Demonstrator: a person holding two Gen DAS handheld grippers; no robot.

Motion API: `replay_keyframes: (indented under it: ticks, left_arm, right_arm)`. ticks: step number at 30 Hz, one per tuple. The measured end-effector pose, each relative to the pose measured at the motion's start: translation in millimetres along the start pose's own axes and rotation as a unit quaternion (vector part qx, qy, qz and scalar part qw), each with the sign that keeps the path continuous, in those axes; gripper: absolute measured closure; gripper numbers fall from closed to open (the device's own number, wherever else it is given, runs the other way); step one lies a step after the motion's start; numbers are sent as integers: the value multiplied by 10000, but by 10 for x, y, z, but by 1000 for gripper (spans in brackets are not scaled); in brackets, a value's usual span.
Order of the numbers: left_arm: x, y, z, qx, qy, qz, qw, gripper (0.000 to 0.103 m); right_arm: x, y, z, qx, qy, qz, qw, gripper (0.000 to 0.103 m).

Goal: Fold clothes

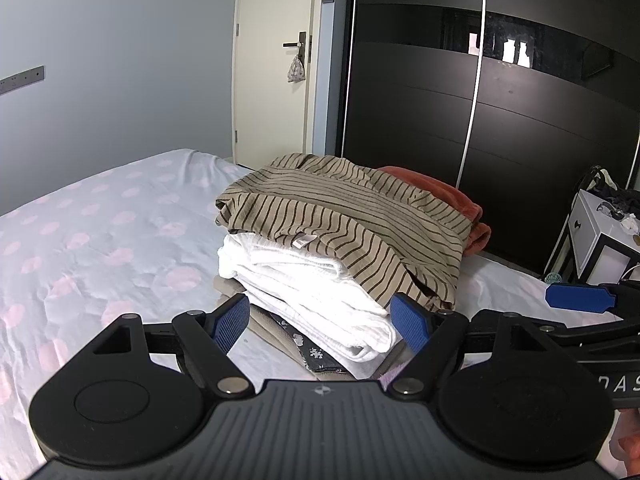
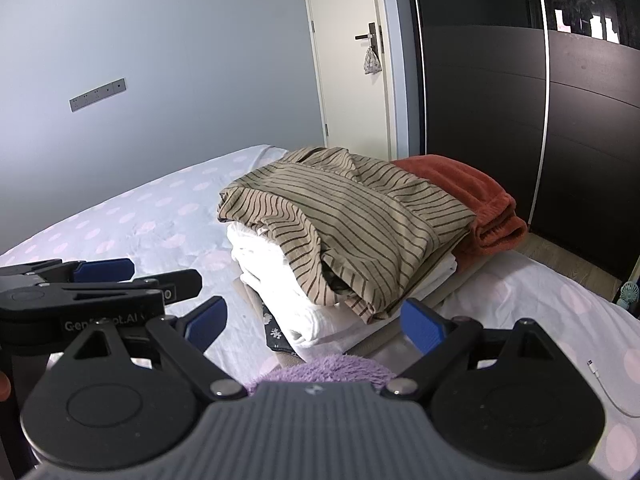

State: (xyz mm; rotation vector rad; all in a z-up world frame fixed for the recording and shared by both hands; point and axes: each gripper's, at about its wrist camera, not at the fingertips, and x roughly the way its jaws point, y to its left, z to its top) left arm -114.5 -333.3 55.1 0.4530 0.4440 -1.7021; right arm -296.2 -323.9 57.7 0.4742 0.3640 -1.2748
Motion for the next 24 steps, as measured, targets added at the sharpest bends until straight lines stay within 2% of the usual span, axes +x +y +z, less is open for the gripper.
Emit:
replay_keyframes:
  ticks: [24]
  left_arm:
    - [-11,4,-13,-24,50,2,10000,27]
  right_arm:
    - [3,1,-17,28,42,14,10000,8]
